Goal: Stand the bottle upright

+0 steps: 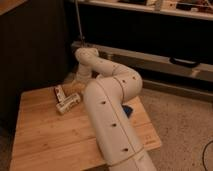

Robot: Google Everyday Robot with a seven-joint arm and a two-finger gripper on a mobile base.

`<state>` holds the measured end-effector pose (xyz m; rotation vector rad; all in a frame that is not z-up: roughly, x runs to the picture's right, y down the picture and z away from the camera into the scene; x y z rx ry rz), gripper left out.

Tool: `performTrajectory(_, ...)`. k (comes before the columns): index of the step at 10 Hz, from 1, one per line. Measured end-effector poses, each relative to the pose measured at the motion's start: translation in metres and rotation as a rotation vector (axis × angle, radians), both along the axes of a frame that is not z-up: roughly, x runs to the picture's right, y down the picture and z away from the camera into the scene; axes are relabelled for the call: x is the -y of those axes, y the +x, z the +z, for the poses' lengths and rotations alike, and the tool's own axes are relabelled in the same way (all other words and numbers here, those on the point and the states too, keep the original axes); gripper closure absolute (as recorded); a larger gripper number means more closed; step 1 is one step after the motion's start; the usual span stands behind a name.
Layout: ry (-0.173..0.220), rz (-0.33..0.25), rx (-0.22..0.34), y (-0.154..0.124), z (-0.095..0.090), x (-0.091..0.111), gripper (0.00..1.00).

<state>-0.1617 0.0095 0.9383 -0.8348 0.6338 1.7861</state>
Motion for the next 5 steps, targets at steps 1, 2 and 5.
performTrajectory(1, -0.001, -0.008, -0.004, -0.001, 0.001, -0.002, 0.2)
performTrajectory(2, 0.002, -0.016, -0.009, -0.003, 0.002, -0.004, 0.2)
performTrajectory(5, 0.021, -0.029, -0.042, -0.006, 0.012, -0.009, 0.2)
